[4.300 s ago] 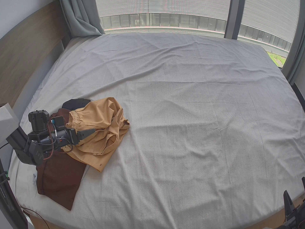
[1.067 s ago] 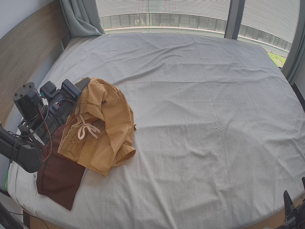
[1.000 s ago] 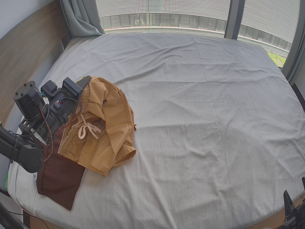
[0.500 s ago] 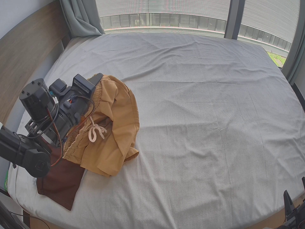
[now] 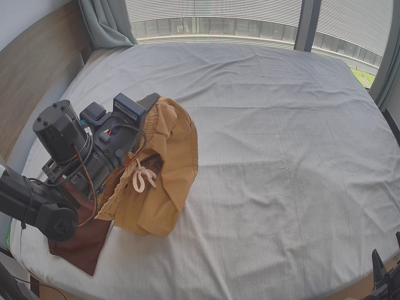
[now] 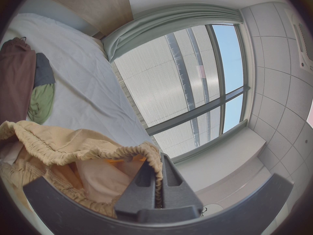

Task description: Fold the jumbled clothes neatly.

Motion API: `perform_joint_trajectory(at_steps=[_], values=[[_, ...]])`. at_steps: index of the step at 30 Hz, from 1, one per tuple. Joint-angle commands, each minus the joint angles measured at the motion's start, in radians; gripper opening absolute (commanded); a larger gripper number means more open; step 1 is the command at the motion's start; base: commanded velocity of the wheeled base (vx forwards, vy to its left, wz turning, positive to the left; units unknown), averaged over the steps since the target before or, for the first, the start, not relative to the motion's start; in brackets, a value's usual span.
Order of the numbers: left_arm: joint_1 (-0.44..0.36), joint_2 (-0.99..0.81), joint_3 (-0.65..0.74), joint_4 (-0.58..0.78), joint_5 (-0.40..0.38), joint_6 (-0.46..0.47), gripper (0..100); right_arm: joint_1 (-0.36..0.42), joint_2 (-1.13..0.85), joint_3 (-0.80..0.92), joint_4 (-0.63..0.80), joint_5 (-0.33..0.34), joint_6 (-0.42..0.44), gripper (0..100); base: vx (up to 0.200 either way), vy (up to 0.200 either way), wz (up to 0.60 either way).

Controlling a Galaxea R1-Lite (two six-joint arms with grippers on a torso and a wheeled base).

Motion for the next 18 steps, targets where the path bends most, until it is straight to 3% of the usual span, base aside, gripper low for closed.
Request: perform_joint_trajectory(at_steps=[1, 18], values=[[-0.047, 0.016, -0.018, 0.000, 0.000, 0.000, 0, 0.001, -0.012, 0.016, 0.000, 0.001, 0.000, 100, 0.000, 0.000, 0.00], [-0.193, 0.187, -0.125, 0.000, -0.013, 0.001, 0, 0.000, -0.012, 0.016, 0.000, 0.001, 0.000, 100, 0.000, 0.000, 0.00]])
